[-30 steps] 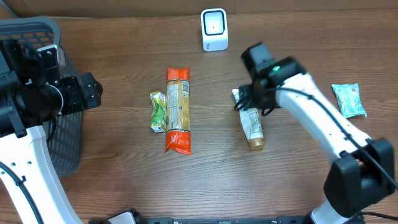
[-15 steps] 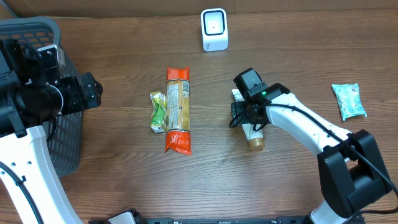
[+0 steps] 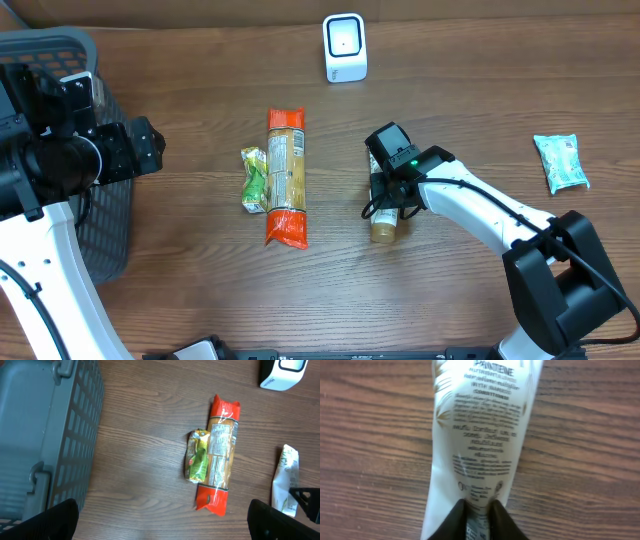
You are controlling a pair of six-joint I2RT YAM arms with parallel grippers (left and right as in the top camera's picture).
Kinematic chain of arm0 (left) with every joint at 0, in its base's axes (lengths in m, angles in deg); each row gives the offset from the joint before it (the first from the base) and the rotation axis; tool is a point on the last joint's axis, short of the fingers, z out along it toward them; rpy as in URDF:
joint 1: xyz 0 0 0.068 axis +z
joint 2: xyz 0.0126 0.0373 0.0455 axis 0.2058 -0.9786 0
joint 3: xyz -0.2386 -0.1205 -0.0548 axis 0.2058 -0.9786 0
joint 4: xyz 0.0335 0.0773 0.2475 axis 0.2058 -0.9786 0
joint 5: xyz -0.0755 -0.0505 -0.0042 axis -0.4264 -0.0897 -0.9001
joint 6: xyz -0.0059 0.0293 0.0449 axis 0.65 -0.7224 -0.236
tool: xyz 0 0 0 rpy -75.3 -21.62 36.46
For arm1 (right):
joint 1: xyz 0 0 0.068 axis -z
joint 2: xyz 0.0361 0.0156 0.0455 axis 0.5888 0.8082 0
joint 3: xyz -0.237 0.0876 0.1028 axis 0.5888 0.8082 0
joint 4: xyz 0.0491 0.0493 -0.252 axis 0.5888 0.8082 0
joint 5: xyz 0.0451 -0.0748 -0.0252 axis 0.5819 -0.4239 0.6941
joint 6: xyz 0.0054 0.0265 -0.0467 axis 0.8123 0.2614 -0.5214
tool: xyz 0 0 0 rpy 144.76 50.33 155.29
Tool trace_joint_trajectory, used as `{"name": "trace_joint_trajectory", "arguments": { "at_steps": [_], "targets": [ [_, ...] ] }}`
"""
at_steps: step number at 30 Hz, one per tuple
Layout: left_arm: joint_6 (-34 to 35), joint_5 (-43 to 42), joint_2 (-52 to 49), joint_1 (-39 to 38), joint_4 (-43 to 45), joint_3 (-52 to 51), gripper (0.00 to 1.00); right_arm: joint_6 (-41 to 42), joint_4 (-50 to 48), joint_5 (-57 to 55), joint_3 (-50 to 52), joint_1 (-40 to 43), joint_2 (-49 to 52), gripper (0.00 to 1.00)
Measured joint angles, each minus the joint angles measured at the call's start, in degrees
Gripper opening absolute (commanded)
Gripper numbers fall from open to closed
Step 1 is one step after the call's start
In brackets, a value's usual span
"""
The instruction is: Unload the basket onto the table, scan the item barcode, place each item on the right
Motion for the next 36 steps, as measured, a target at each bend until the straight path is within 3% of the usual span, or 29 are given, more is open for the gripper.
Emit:
{"name": "trace_joint_trajectory", "arguments": {
  "at_steps": [3, 4, 6, 7, 9, 12, 15, 19, 20, 24, 27, 36],
  "targets": [
    [0.0, 0.0, 0.0, 0.0, 0.0, 0.0, 1.00, 0.0, -0.4, 0.9, 0.0, 0.0, -0.3, 0.07],
    [0.0, 0.0, 0.0, 0.0, 0.0, 0.0, 0.99, -0.1, -0.4, 1.2, -0.1, 0.0, -0.3, 0.15],
    [0.0, 0.0, 0.0, 0.0, 0.0, 0.0, 1.00, -0.1, -0.5, 1.8, -0.1, 0.0, -0.3, 0.42],
    [0.0, 0.0, 0.0, 0.0, 0.0, 0.0, 1.00, 0.2, -0.3, 2.5, -0.1, 0.1, -0.3, 0.49],
    [0.0, 0.0, 0.0, 0.0, 0.0, 0.0, 1.00, 1.8, 0.0, 3.5, 0.0, 0.1, -0.3, 0.49],
    [0.0, 0.0, 0.0, 0.0, 0.0, 0.0, 1.00, 4.3, 0.8, 5.7, 0.0, 0.5, -0.2, 0.32],
    [0.0, 0.0, 0.0, 0.0, 0.0, 0.0, 0.99, 6.7, 1.2, 9.7, -0.2, 2.8, -0.2, 0.24],
    [0.0, 0.0, 0.0, 0.0, 0.0, 0.0, 1.00, 8.2, 2.6, 15.9, -1.4, 7.2, -0.5, 0.23],
    [0.0, 0.0, 0.0, 0.0, 0.0, 0.0, 1.00, 8.4, 2.8, 17.3, -1.6, 8.4, -1.0, 0.26],
    [0.0, 0.0, 0.0, 0.0, 0.0, 0.0, 1.00, 9.1, 5.4, 22.7, -1.8, 13.8, -4.7, 0.58],
    [0.0, 0.0, 0.0, 0.0, 0.0, 0.0, 1.00, 7.6, 6.4, 26.4, -2.1, 17.5, -6.7, 0.73],
    [0.0, 0.0, 0.0, 0.0, 0.0, 0.0, 0.99, 4.6, -0.7, 33.4, 1.9, 17.9, -5.1, 0.79]
  ]
}}
